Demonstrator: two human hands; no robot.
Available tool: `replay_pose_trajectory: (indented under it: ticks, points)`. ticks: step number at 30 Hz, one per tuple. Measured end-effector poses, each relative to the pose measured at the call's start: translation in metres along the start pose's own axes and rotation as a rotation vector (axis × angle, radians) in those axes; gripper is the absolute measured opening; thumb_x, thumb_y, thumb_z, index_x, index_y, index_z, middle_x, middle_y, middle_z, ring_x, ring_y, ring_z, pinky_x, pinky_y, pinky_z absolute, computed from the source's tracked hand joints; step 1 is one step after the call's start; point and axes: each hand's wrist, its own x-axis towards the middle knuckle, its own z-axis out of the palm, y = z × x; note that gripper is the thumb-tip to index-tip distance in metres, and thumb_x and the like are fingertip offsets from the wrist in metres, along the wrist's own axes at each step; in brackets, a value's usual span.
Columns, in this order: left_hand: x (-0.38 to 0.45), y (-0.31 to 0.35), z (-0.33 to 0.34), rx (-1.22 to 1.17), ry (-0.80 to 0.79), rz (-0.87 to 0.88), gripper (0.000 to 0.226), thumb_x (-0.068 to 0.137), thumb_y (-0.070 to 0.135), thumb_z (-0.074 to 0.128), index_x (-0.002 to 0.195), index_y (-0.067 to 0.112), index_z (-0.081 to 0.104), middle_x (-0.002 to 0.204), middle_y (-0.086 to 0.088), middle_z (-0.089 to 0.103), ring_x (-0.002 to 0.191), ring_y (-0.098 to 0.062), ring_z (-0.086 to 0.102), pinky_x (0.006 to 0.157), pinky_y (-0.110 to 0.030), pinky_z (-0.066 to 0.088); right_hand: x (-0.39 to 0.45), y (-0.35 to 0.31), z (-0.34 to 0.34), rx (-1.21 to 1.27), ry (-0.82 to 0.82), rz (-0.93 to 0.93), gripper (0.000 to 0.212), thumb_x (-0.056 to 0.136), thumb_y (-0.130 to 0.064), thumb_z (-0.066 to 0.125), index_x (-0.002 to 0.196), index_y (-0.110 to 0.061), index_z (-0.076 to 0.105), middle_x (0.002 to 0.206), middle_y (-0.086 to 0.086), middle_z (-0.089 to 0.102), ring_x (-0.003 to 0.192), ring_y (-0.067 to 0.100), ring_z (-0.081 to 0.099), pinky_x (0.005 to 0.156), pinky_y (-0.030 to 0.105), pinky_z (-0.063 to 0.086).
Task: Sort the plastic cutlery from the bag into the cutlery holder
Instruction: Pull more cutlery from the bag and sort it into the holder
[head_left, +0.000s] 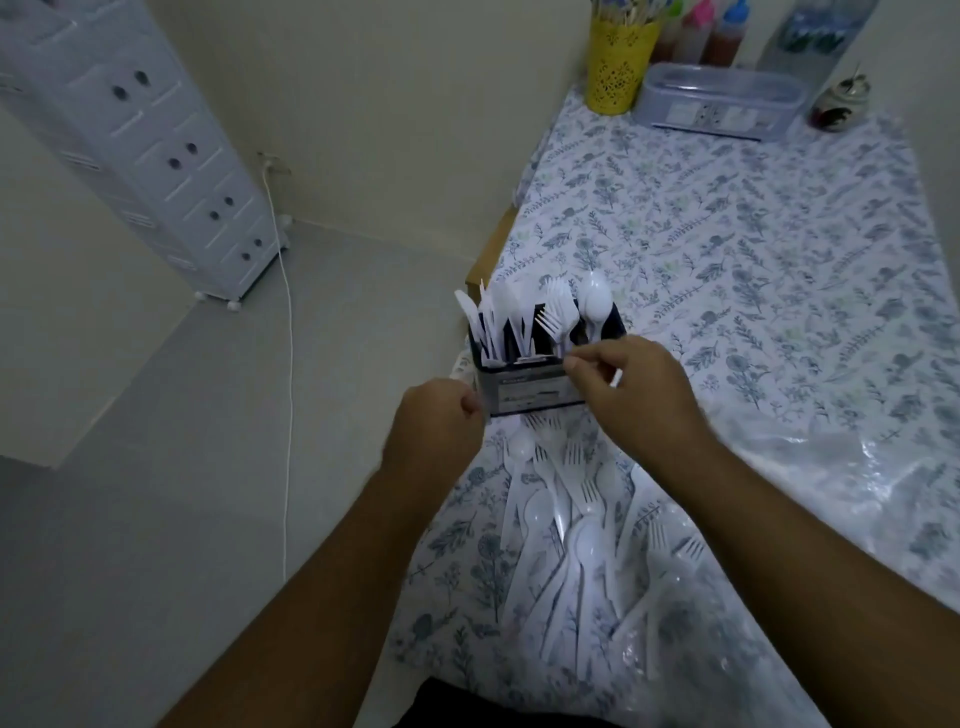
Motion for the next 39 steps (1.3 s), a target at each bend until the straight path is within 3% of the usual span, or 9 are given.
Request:
replay_pose_trajectory:
  ticks: [5,10,17,25,29,32,35,37,39]
  points:
    - [-0.056,-0.012,0.065,-0.027,-0.229,-0.163,0.016,0.087,0.022,0.068,0.075,0.013,0.066,0.078,-0.001,0.068,0.072,-0.015,0.061,0.067,-0.027,0.052,-0.066,0.055,0.011,-0.012,-0.220,0.208,0.018,0.098,-0.026,0.064,0.101,-0.019,0.080,0.082,-0.008,0.071,0.067,-0.003,0.055,0.058,0.001,0.039]
    - [-0.068,0.011,0.103,-0.130,-0.175,-0.223,0.023,0.091,0.033,0.067,0.077,0.015,0.065,0.072,0.002,0.064,0.067,-0.013,0.060,0.061,-0.025,0.049,-0.099,0.082,0.036,-0.075,-0.396,0.250,0.026,0.099,-0.027,0.062,0.120,-0.021,0.075,0.110,0.001,0.076,0.081,0.004,0.060,0.064,0.000,0.034]
    - [-0.032,0.030,0.130,-0.081,-0.157,-0.360,0.057,0.077,0.065,0.065,0.084,0.008,0.066,0.079,-0.006,0.066,0.073,-0.022,0.065,0.058,-0.027,0.047,-0.119,0.089,0.022,-0.025,-0.369,0.279,0.024,0.099,-0.021,0.061,0.117,-0.021,0.076,0.089,-0.017,0.065,0.073,-0.012,0.051,0.066,-0.003,0.036]
    - [-0.033,0.047,0.127,-0.224,-0.177,-0.383,0.024,0.076,0.020,0.065,0.060,0.004,0.061,0.051,-0.008,0.054,0.045,-0.015,0.049,0.046,-0.020,0.039,-0.122,0.101,0.001,0.052,-0.309,0.388,0.022,0.098,-0.019,0.061,0.114,-0.022,0.076,0.083,-0.020,0.059,0.077,-0.005,0.053,0.066,-0.003,0.036]
    - [-0.048,0.052,0.119,-0.304,-0.120,-0.361,0.037,0.085,0.017,0.064,0.052,0.010,0.050,0.047,-0.003,0.047,0.043,-0.010,0.043,0.046,-0.020,0.038,-0.115,0.099,0.002,0.133,-0.275,0.454,0.021,0.099,-0.024,0.061,0.116,-0.026,0.073,0.090,-0.012,0.063,0.080,0.002,0.057,0.064,0.005,0.037]
    - [-0.064,0.058,0.113,-0.530,-0.123,-0.385,0.028,0.087,0.024,0.070,0.065,0.007,0.068,0.057,-0.003,0.064,0.053,-0.012,0.059,0.057,-0.028,0.053,-0.108,0.092,0.007,0.290,-0.275,0.511,0.029,0.099,-0.035,0.060,0.126,-0.025,0.067,0.108,-0.007,0.068,0.100,0.011,0.063,0.078,0.018,0.046]
    - [-0.081,0.066,0.104,-0.707,-0.287,-0.364,0.020,0.093,0.024,0.066,0.082,0.011,0.077,0.070,-0.001,0.074,0.060,-0.009,0.068,0.056,-0.022,0.054,-0.107,0.082,0.010,0.585,-0.361,0.673,0.035,0.100,-0.042,0.059,0.124,-0.019,0.067,0.117,0.003,0.072,0.105,0.021,0.069,0.088,0.042,0.060]
    - [-0.084,0.065,0.104,-0.575,-0.275,-0.252,0.021,0.093,0.020,0.063,0.080,0.011,0.077,0.068,0.003,0.072,0.057,-0.002,0.065,0.054,-0.013,0.050,-0.110,0.078,0.010,0.698,-0.370,0.746,0.028,0.103,-0.034,0.055,0.106,-0.012,0.073,0.105,0.009,0.076,0.094,0.024,0.074,0.081,0.048,0.062]
    - [-0.078,0.062,0.108,-0.365,-0.130,-0.186,0.018,0.090,0.019,0.064,0.075,0.013,0.071,0.065,0.008,0.066,0.059,0.002,0.061,0.053,-0.008,0.043,-0.114,0.079,0.010,0.702,-0.308,0.800,0.027,0.104,-0.029,0.052,0.101,-0.014,0.074,0.100,0.009,0.076,0.081,0.022,0.071,0.069,0.042,0.061]
